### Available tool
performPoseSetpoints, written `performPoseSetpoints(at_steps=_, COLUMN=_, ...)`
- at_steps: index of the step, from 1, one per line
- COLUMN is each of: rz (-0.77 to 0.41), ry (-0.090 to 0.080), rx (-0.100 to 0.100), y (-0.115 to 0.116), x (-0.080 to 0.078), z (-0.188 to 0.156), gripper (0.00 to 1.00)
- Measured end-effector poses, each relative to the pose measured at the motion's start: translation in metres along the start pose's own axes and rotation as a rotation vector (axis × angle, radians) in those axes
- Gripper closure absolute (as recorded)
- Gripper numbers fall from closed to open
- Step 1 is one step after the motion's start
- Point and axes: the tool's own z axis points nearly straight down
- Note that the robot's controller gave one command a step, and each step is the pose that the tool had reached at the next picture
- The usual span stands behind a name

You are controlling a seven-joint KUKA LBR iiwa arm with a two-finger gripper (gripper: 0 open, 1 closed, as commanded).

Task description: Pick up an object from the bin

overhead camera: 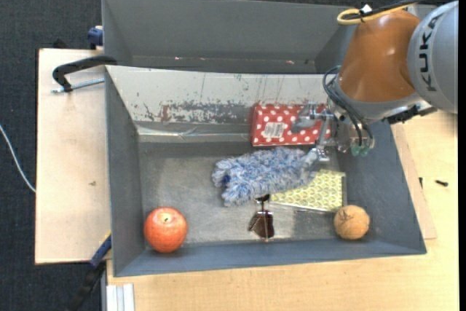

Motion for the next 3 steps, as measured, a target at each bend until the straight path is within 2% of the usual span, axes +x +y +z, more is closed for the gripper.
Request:
performPoseSetpoints(at_steps=1, rz=-0.053, ry=0.007, rx=0.0, y=0.0056, x=0.0024, z=0.0624, gripper=0.0)
performPoseSetpoints(at_steps=2, rz=-0.082, ry=0.002, rx=-0.001, y=0.0061, x=0.0013, z=0.0704, gripper=1.0)
performPoseSetpoints(at_steps=3, rz=-0.082, ry=0.002, rx=-0.001, y=0.0061, x=0.0012, z=0.0703, gripper=1.0)
